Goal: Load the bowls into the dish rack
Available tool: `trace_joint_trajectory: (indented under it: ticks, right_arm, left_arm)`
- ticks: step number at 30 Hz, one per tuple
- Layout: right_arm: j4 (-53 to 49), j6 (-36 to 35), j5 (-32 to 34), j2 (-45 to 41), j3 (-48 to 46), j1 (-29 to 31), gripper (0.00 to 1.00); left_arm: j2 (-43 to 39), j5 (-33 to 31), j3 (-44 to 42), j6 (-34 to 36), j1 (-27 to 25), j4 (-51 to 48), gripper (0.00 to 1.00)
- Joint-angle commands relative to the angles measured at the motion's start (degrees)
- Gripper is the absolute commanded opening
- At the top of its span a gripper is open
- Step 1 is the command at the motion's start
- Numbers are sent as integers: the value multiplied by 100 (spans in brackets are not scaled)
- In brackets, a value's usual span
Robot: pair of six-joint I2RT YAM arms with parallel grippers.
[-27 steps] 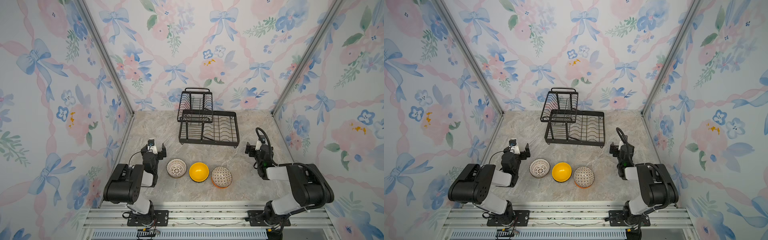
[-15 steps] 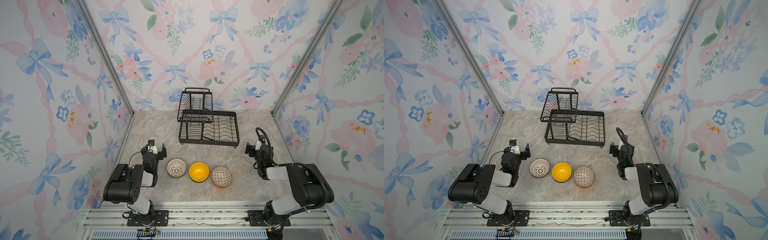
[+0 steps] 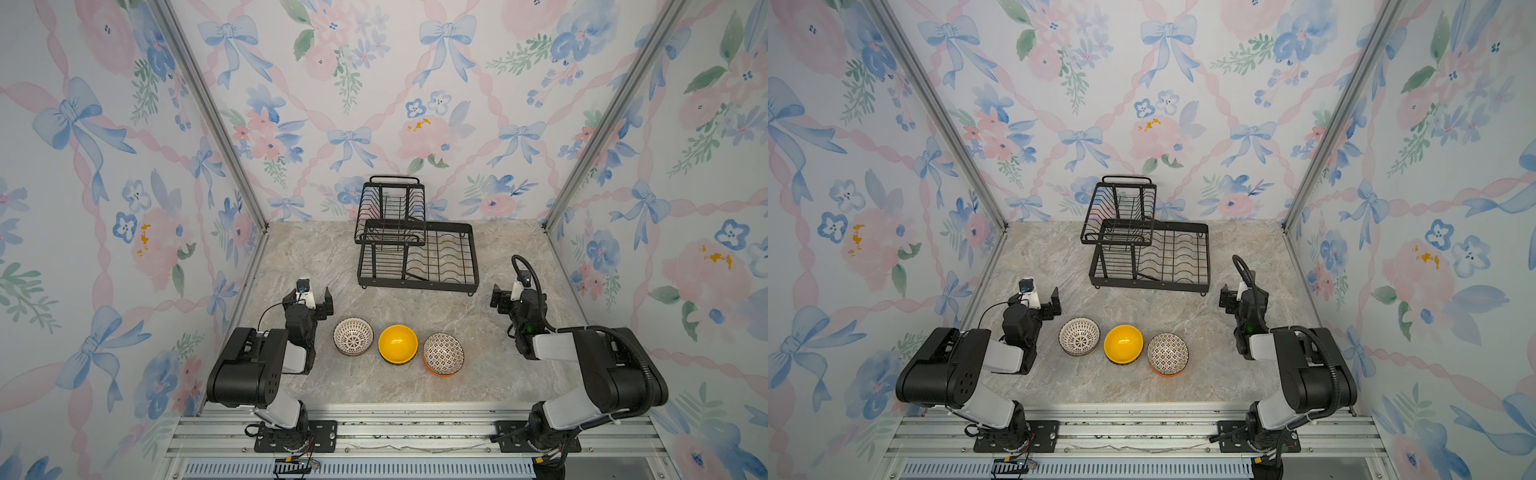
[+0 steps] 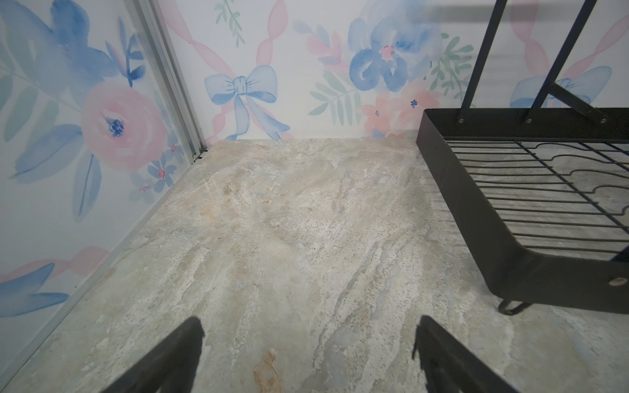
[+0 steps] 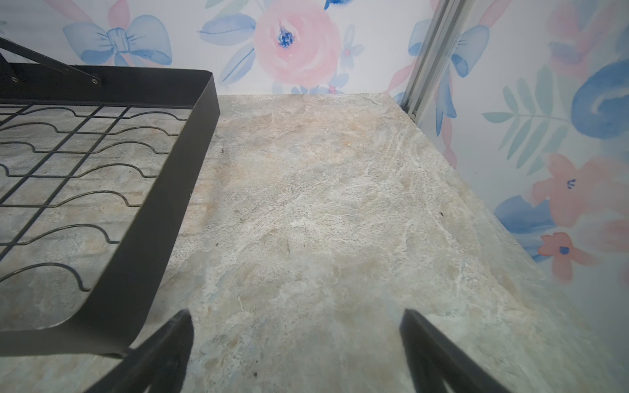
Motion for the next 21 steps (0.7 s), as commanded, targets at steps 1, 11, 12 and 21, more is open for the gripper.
trace_joint_trajectory:
  ticks: [1, 11, 12, 21]
  right_arm:
    - [162, -20, -65, 41, -22, -36, 97]
    - [-693, 71, 164, -797, 36, -48, 97]
    - [-964, 88, 237, -993, 84, -11, 97]
    - [-5080, 589, 962, -2289, 1756, 579, 97]
  left_arm:
    - [12, 67, 22, 35, 46, -10, 98]
    - [-658, -749, 297, -54, -89, -968, 98]
    - [-812, -884, 383, -24, -152, -1193, 98]
    - [-1871, -2172, 1770, -798, -722, -4921, 98]
